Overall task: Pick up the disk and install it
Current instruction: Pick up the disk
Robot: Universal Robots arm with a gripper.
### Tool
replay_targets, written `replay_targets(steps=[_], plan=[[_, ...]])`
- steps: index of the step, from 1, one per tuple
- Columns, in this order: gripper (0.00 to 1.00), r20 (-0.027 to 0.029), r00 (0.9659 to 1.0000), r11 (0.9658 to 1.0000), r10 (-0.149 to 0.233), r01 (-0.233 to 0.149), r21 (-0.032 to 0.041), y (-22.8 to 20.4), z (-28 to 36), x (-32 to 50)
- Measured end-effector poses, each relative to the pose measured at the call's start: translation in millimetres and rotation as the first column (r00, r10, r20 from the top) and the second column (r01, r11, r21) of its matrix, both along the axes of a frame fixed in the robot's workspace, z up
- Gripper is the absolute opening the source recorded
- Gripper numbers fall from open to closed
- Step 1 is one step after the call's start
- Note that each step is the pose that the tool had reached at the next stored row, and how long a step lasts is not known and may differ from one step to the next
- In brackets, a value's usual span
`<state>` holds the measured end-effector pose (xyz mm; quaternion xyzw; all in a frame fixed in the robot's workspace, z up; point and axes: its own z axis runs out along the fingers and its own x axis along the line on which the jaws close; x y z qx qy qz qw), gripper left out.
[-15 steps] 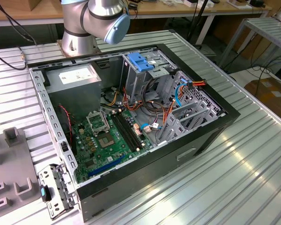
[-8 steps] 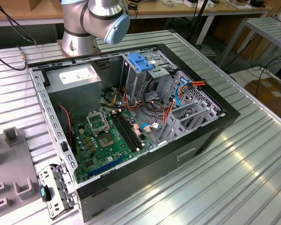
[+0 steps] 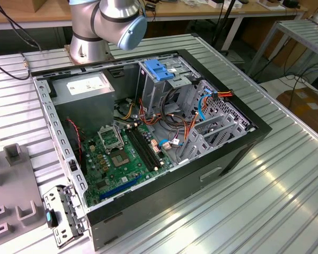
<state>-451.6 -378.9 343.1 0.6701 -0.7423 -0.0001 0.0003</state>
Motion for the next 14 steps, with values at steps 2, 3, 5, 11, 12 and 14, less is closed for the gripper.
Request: replay_targets(steps=[2,3,5,11,12,14], plan=[[0.53,0.0,1.0,1.0,0.001,-0.001,0.0,0.1,0.0,-0.1],[0.53,0.0002,1.0,1.0,0.001,-0.001,0.0,0.1,-0.1,-0.1],[0.53,0.0002,1.0,1.0,0.001,-0.001,0.0,0.1,-0.1,-0.1],[0.53,0.0002,1.0,1.0,0.001,-0.001,0.0,0.1,-0.1,-0.1],[0.53,0.0002,1.0,1.0,0.001,-0.001,0.0,0.1,-0.1,-0.1],[0.53,0.0002,1.0,1.0,0.001,-0.001,0.0,0.1,-0.1,-0.1]])
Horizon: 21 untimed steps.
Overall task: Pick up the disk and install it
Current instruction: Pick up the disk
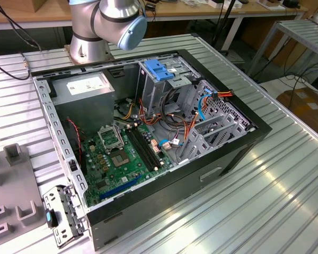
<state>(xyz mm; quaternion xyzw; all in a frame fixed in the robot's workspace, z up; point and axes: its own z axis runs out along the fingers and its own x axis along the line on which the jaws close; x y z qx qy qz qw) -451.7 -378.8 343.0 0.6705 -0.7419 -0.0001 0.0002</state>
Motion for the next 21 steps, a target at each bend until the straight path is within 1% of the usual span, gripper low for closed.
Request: replay_targets(steps=[2,3,4,7,9,13,18,21], plan=[[0.53,0.0007,1.0,1.0,0.0,0.0,0.0,0.5,-0.3,-2.1],[0.53,0.0028,1.0,1.0,0.0,0.0,0.0001,1.2,-0.7,-5.1],[0.53,0.0037,1.0,1.0,0.0,0.0,-0.0001,1.9,-1.2,-6.7],[0.53,0.0087,1.0,1.0,0.0,0.0,0.0001,3.5,-4.3,-10.8],[0.53,0.0112,0.9999,1.0,0.0,0.0,0.0001,4.7,-5.8,-11.8],[0.53,0.0113,0.9999,1.0,0.001,-0.001,0.0,9.3,-6.9,-12.0],[0.53,0.0114,0.9999,1.0,0.002,-0.002,0.0001,10.5,-9.5,-12.8],[0.53,0.0112,0.9998,0.9999,0.014,-0.014,0.0,10.8,-13.4,-13.8]])
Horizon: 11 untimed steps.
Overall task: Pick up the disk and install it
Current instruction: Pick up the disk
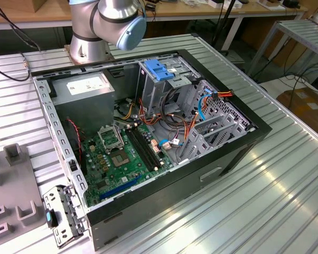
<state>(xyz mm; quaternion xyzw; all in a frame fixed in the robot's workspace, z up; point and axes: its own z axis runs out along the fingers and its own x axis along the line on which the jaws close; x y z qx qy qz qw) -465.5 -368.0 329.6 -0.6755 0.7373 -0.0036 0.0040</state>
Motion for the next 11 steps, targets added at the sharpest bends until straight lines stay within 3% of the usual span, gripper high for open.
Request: replay_targets(steps=[7,11], plan=[[0.53,0.0001,0.9969,0.9969,0.079,-0.079,0.0001,0.0,-10.3,-1.8],[0.53,0.0,0.995,0.995,0.099,-0.099,0.0003,0.0,-15.7,-3.9]])
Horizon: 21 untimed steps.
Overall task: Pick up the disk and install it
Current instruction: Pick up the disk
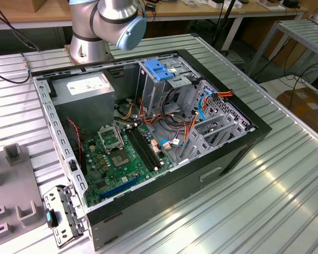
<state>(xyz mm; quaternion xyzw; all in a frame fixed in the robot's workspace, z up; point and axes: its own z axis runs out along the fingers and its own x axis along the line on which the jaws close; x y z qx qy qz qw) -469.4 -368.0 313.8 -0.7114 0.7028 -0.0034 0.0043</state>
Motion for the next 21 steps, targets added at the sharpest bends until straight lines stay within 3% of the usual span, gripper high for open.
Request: replay_targets(steps=[8,12,17,21], plan=[[0.53,0.0,0.9999,0.9999,-0.011,0.011,0.0,0.0,-11.2,0.0],[0.53,-0.0001,0.9995,0.9995,-0.032,0.032,0.0,0.0,-14.0,-0.1],[0.53,0.0,0.9995,0.9995,-0.032,0.032,0.0,0.0,-14.3,0.0],[0.53,0.0002,0.9995,0.9995,-0.032,0.032,0.0001,0.0,-18.3,0.0]])
